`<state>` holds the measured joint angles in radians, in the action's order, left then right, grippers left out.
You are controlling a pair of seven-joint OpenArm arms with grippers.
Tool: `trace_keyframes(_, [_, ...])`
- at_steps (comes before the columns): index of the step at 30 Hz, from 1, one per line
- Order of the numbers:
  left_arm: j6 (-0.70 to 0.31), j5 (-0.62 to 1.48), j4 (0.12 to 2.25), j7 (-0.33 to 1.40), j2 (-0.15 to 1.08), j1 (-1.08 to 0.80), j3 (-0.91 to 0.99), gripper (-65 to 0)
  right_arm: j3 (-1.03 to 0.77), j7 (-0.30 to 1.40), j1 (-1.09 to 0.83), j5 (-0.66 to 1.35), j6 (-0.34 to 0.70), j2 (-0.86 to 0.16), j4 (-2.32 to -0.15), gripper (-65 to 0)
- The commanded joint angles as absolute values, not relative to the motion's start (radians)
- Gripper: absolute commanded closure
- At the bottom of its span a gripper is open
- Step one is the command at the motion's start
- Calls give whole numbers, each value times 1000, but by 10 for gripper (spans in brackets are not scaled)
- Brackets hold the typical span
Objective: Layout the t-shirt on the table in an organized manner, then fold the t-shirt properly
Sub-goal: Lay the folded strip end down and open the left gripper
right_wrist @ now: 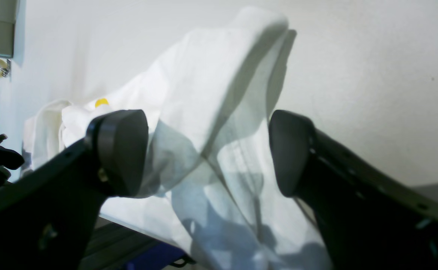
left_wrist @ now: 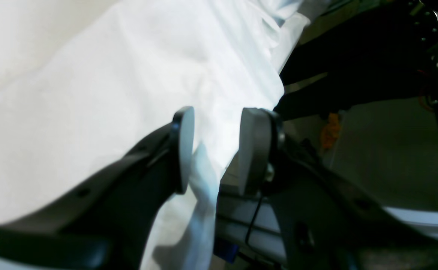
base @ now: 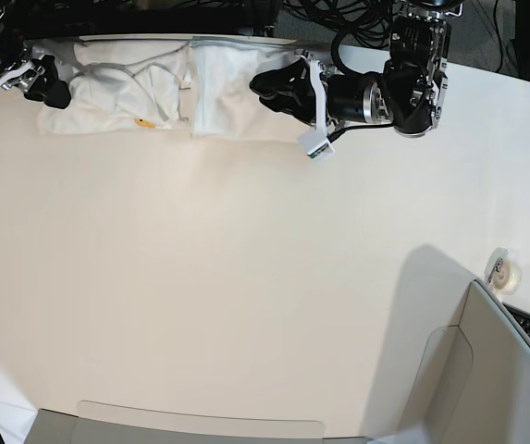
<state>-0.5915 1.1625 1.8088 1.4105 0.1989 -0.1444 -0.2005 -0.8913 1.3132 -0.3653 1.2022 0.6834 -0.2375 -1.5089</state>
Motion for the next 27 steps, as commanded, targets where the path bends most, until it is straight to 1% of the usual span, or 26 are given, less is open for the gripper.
trace_keyframes(1, [-591,1190,1825,1396,199,-134,-196,-204,-892,1336,-371,1133,698,-234,-1512,-497])
trace_keyframes(7, [-591,1193,1825,1396,202,-133,-196,-204,-891,1336,-367,1058,698,-216,-1512,-495])
trace_keyframes(9, [-591,1193,1825,1396,202,-133,-196,-204,-891,1336,-364,1046,698,-216,-1512,-478])
trace_keyframes(10, [-591,1193,1825,1396,202,-133,-196,-204,-891,1336,-364,1046,698,-216,-1512,-451])
trace_keyframes(11, [-591,1193,1827,1396,202,-133,-196,-204,-891,1336,-364,1046,698,-216,-1512,-406])
trace_keyframes(13, [-591,1193,1827,1396,202,-131,-196,-204,-891,1336,-363,1046,698,-216,-1512,-289])
trace_keyframes(15, [-591,1193,1828,1396,202,-131,-196,-204,-891,1334,-363,1046,698,-216,-1512,-189])
trace_keyframes(17, [-591,1193,1830,1396,203,-131,-194,-204,-891,1333,-363,1046,698,-216,-1512,-113])
trace_keyframes(20, [-591,1196,1831,1396,203,-131,-160,-204,-891,1333,-363,1046,698,-216,-1511,-16])
trace_keyframes(21, [-591,1198,1831,1396,203,-131,-142,-204,-891,1333,-363,1044,698,-216,-1511,0])
trace_keyframes(27, [-593,1198,1902,1396,213,-137,16,-204,-897,1330,-348,1000,698,-216,-1512,0])
